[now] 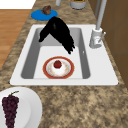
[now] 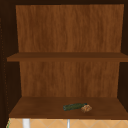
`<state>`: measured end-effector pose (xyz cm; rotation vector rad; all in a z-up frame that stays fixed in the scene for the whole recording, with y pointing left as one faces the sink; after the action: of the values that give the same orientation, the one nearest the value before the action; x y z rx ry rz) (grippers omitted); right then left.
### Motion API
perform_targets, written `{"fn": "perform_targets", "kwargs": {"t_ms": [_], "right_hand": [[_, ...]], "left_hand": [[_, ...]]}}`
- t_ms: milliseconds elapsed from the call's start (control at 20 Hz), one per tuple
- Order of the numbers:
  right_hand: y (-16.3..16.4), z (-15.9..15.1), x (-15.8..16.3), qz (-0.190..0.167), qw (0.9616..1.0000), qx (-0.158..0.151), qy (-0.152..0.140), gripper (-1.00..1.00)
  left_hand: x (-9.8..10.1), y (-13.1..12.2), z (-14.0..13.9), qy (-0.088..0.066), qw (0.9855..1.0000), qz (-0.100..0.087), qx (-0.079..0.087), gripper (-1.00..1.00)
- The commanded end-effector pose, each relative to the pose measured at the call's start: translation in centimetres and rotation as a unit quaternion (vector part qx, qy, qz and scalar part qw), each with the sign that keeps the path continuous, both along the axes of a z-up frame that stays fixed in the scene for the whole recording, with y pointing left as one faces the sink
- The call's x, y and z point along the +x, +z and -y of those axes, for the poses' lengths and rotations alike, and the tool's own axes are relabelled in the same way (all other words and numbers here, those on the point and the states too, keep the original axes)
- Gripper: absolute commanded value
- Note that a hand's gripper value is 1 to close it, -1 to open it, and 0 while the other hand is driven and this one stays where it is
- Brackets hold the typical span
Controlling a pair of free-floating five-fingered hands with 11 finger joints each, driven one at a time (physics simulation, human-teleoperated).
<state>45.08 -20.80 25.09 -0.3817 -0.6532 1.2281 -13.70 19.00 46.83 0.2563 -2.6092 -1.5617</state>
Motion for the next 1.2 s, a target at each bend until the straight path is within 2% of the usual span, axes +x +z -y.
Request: {"fn": "perform_targets", "kwargs": {"t_ms": [0, 100, 350, 550, 700, 800, 950, 1150], "right_hand": [[-0.1, -0.1, 0.0, -0.002, 1.0, 0.0, 0.0, -1.0], [-0.3, -0.2, -0.5, -0.002, 1.0, -0.001, 0.005, -1.0], [-1.4, -1.3, -4.4, 0.014, 0.9999, 0.008, -0.002, -1.0], [-1.9, -1.9, -5.7, 0.017, 0.9997, 0.013, -0.007, -1.0], [-3.0, -3.0, -6.7, 0.006, 0.9997, 0.022, 0.009, -1.0], [-4.8, -3.6, -7.7, 0.018, 0.9991, 0.033, 0.021, -1.0], [-7.5, -5.6, -9.2, 0.043, 0.9987, 0.01, 0.023, -1.0], [-10.4, -7.7, -9.6, 0.052, 0.9982, -0.005, 0.029, -1.0]], "left_hand": [[0.0, 0.0, 0.0, 0.0, 1.0, 0.0, 0.0, 0.0], [0.0, 0.0, 0.0, 0.0, 1.0, 0.0, 0.0, 0.0], [0.0, 0.0, 0.0, 0.0, 1.0, 0.0, 0.0, 0.0], [0.0, 0.0, 0.0, 0.0, 1.0, 0.0, 0.0, 0.0], [0.0, 0.0, 0.0, 0.0, 1.0, 0.0, 0.0, 0.0], [0.0, 0.0, 0.0, 0.0, 1.0, 0.0, 0.0, 0.0], [0.0, 0.0, 0.0, 0.0, 1.0, 0.0, 0.0, 0.0], [0.0, 0.0, 0.0, 0.0, 1.0, 0.0, 0.0, 0.0]]}}
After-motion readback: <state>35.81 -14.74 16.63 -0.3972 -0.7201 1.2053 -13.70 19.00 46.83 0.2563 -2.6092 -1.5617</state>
